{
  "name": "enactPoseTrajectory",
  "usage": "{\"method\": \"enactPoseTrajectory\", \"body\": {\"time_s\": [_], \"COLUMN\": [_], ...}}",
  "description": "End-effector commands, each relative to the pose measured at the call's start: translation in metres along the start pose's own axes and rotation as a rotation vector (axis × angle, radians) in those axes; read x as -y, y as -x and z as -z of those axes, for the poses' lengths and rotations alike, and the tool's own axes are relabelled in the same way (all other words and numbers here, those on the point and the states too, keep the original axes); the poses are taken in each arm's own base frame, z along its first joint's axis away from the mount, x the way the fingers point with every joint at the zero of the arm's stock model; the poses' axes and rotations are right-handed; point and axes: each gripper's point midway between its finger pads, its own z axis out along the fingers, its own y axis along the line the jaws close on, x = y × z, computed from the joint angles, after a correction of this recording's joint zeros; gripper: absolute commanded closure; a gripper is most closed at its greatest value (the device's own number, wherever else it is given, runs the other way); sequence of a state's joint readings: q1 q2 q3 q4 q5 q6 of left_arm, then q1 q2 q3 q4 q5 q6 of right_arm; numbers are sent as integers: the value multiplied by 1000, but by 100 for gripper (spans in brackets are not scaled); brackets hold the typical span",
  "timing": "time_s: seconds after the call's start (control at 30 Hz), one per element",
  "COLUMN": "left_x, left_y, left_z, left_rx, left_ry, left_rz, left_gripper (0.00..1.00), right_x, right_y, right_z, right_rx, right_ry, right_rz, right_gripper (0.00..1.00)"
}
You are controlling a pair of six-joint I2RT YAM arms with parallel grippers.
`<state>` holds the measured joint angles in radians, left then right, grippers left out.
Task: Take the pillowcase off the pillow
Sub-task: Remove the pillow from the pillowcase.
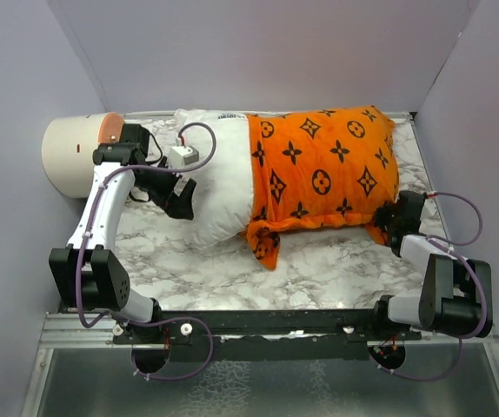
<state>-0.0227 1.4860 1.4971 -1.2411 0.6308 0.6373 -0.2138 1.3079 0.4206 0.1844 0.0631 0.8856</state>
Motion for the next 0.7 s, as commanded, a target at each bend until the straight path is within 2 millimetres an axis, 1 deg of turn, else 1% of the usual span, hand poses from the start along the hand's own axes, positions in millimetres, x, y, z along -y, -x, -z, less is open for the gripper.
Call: {"method": "enactPoseTrajectory", "body": {"time_s": [0.0,0.03,0.13,0.2,0.27,0.3,0.33,0.37,0.4,0.43,0.5,0.57,0.63,0.67], "left_x": [21,25,32,26,15,6,-10,-17,-31,-42,-59,-66,-63,-58], "left_y": [-13,-25,-50,-65,-72,-72,-64,-65,-56,-51,-44,-42,-44,-45], "left_z": [-14,-20,-34,-46,-54,-58,-60,-61,-61,-59,-55,-52,-52,-54], "left_rx": [47,33,3,-28,-35,-28,5,10,42,62,77,74,62,62], "left_ry": [-99,-122,-159,-135,-86,-42,34,79,146,208,294,337,326,306], "left_rz": [-32,-30,-78,-103,-120,-116,-134,-127,-144,-153,-184,-211,-220,-223], "left_gripper": [1,1,1,1,1,1,1,1,1,1,1,1,1,1], "right_x": [5,5,8,9,11,12,13,13,13,13,11,9,7,7], "right_y": [-59,-63,-73,-79,-83,-84,-86,-86,-86,-86,-83,-81,-80,-80], "right_z": [10,11,15,18,20,21,21,22,23,24,26,27,28,28], "right_rx": [-163,-168,-178,-184,-191,-194,-198,-199,-199,-199,-189,-181,-178,-180], "right_ry": [-23,-25,-28,-25,-27,-27,-25,-23,-21,-17,-7,1,9,14], "right_rz": [50,58,84,97,107,109,113,117,123,131,145,155,156,157], "right_gripper": [99,99,99,99,99,99,99,99,99,99,99,99,99,99]}}
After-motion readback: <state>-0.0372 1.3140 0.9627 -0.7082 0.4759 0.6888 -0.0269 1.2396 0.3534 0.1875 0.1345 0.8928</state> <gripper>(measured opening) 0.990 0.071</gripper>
